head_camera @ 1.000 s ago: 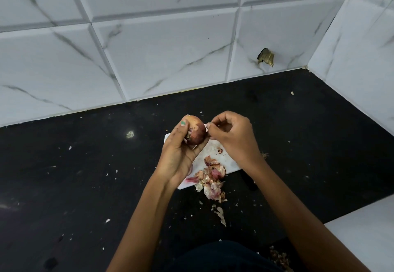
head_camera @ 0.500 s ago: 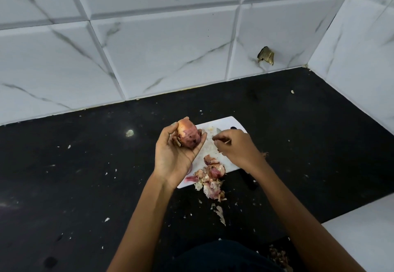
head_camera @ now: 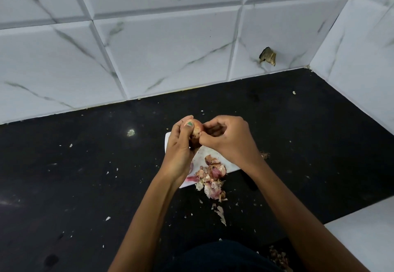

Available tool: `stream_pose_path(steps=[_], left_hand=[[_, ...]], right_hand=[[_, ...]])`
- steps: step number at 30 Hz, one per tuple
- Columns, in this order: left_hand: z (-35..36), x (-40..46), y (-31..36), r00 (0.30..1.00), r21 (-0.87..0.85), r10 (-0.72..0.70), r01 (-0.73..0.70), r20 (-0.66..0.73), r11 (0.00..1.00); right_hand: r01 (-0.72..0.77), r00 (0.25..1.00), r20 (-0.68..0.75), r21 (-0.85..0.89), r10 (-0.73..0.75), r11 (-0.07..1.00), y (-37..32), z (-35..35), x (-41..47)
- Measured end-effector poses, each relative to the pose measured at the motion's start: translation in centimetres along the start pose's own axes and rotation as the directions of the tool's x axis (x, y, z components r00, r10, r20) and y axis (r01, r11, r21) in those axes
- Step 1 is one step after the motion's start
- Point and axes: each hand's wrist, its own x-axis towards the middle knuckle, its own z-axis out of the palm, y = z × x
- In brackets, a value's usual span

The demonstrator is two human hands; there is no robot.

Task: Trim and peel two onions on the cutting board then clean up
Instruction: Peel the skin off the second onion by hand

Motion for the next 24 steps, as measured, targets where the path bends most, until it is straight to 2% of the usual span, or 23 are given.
stream_pose_path(steps=[4,8,12,18,22,24], left_hand=[[0.2,0.1,0.0,1.000,-0.080,-0.016,0.016,0.000,0.997],[0.7,-0.1,0.5,0.998,-0.169,-0.046,0.039,-0.040,0.985],[0.9,-0.3,0.7,0.999,-0.099,0.044,-0.041,0.028,0.994],[0.8,-0.3,0.6,0.992,-0.050,0.053,-0.048,0.117,0.998],[0.9,-0.6,0.5,0.999,-0.132,-0.019,0.024,0.041,0.991],[1.1,-0.8,0.7,0.999,-0.138,-0.007,0.013,0.038,0.990]], right_hand=[[-0.021,0.998,-0.067,-0.003,0.021,1.000,0.6,-0.2,0.2],[-0.054,0.997,-0.047,0.080,0.058,0.995,0.9,-0.3,0.3],[-0.045,0.999,0.007,0.092,0.044,0.995,0.7,-0.1,0.0],[0.008,1.000,-0.029,-0.005,-0.008,1.000,0.3,0.2,-0.2],[0.016,0.996,-0.088,-0.020,-0.018,1.000,0.7,-0.1,0.1],[0.011,0.996,-0.085,-0.020,-0.013,1.000,0.8,-0.2,0.2]])
